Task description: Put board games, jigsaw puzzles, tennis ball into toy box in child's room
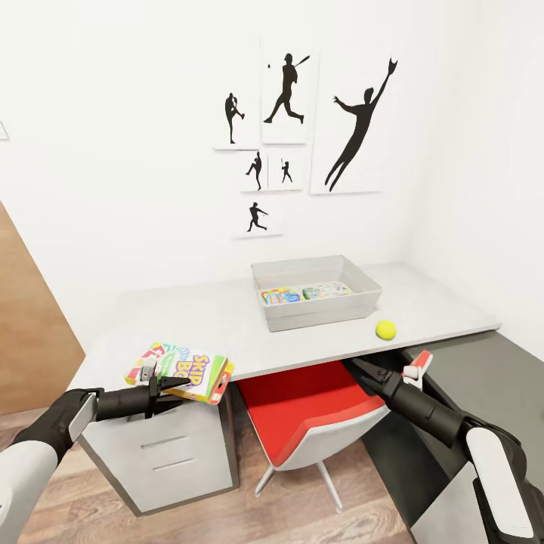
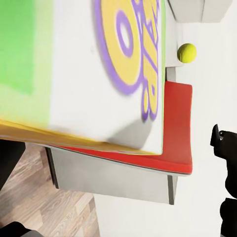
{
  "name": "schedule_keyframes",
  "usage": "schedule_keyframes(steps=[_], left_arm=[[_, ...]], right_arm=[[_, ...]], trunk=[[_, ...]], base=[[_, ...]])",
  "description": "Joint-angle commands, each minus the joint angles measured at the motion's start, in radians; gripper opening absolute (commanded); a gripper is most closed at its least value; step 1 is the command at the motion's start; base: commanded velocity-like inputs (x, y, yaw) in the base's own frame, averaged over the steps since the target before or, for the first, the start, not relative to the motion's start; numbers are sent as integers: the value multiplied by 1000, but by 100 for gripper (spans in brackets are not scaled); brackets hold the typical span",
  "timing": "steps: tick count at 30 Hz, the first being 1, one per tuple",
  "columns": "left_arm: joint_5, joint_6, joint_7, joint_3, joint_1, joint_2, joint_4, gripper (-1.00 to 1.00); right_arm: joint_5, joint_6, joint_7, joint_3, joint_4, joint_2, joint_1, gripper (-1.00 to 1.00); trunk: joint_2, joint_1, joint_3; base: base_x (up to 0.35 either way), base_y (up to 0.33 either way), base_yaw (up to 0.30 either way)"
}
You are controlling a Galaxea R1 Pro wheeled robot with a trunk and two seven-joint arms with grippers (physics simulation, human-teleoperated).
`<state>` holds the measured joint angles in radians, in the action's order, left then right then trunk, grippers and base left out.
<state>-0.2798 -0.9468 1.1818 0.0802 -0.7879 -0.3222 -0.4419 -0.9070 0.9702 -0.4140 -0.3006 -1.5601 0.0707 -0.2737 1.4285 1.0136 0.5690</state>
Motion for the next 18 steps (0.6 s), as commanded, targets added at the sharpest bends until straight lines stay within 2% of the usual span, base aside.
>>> schedule_keyframes(steps=[1, 10, 18], left_arm=[[-1, -6, 2, 1, -1, 0, 0, 100], [-1, -6, 2, 1, -1, -1, 0, 100], [-1, -6, 2, 1, -1, -1, 0, 100]], right_arm=[[7, 4, -8, -2, 0, 0, -1, 100], [7, 4, -8, -2, 0, 0, -1, 100], [6, 5, -8, -1, 0, 0, -1, 100]], trunk=[[1, 0, 1], [1, 0, 1], [1, 0, 1]], base=[[9, 0, 0], [100, 28, 0], [29, 6, 0]])
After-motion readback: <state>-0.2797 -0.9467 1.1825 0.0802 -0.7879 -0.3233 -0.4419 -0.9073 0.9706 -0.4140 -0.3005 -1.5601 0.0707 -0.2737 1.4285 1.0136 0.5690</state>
